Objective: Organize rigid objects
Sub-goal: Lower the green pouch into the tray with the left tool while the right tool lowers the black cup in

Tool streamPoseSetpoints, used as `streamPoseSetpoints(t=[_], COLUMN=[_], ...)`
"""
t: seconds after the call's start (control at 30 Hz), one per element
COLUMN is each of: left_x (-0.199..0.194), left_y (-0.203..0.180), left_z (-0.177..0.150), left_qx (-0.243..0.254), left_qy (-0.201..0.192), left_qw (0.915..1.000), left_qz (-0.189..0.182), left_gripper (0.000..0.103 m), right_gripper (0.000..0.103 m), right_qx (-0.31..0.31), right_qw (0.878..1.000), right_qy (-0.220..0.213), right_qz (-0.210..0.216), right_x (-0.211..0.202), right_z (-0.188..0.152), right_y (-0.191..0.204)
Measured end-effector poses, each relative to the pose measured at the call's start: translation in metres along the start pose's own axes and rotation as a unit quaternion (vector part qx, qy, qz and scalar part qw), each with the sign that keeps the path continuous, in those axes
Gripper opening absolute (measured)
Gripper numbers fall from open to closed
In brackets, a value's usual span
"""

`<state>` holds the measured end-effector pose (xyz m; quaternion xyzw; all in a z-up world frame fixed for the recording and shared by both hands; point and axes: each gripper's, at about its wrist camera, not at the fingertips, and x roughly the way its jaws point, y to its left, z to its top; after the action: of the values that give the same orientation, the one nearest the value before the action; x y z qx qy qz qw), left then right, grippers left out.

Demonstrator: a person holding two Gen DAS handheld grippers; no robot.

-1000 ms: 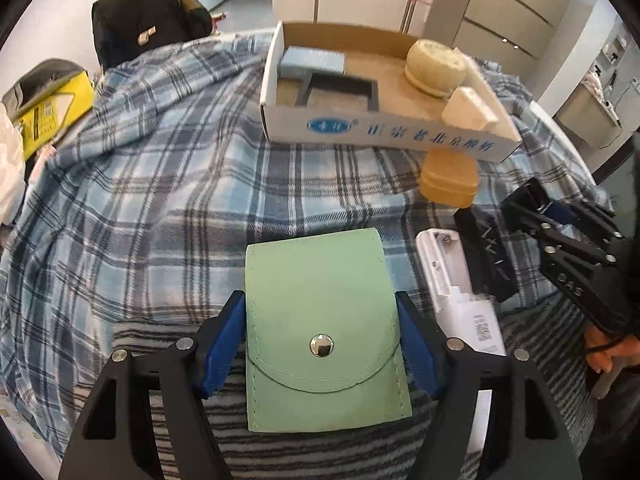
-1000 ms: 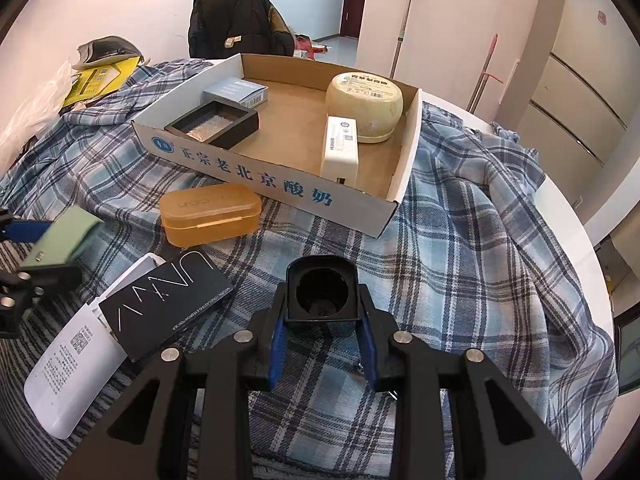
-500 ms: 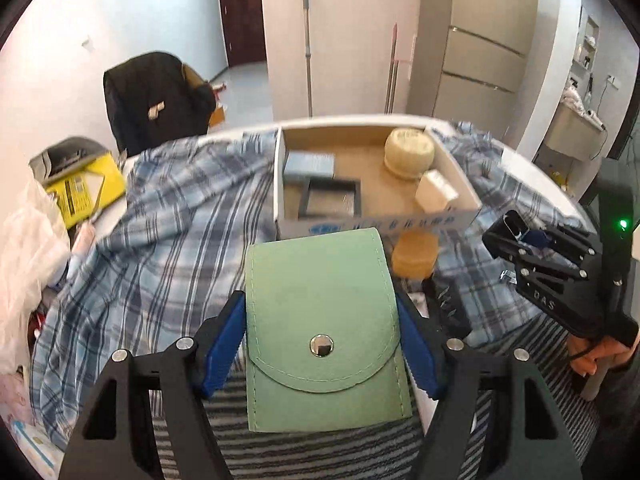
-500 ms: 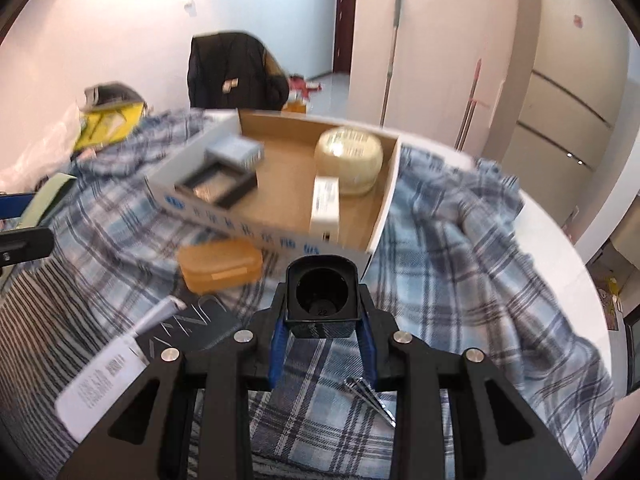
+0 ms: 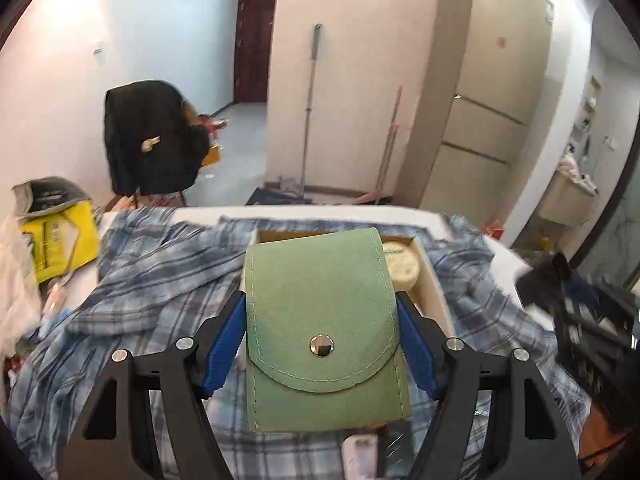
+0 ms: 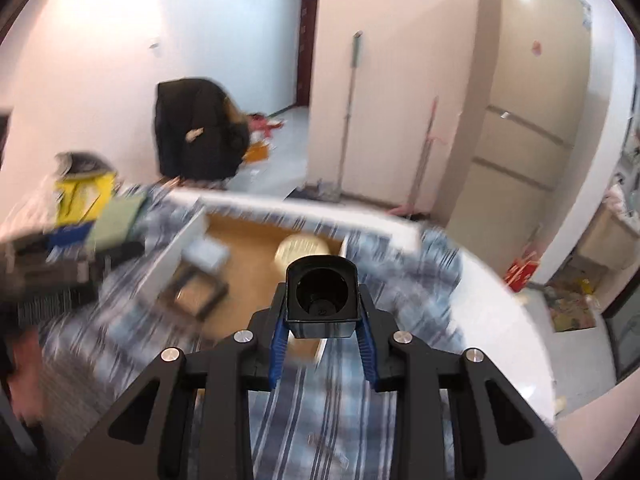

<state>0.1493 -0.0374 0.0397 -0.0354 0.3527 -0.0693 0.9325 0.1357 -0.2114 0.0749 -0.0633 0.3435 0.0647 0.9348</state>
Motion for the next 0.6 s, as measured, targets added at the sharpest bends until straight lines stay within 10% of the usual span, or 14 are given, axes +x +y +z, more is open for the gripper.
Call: streamPoseSetpoints(t=[0.23, 0.6], left_x=[0.048, 0.134], left_y=[0.003, 0.021], left_z=[0.022, -0.027], left_qx=[0.014, 0.018], left_qy=[-0.005, 0.078], left_qw=[0.9996, 0.9967], left_qz=[0.022, 0.016], left_gripper=[0.074, 0.074], right_gripper=[0.029, 0.029], right_qx=[0.070, 0.057], right_qw=[0.997, 0.997], right_qy=[-0.004, 0.048], right_qz=[0.011, 0.009], right_x=[0.033, 0.085], right_z=[0.050, 0.020], right_y=[0.005, 0.009])
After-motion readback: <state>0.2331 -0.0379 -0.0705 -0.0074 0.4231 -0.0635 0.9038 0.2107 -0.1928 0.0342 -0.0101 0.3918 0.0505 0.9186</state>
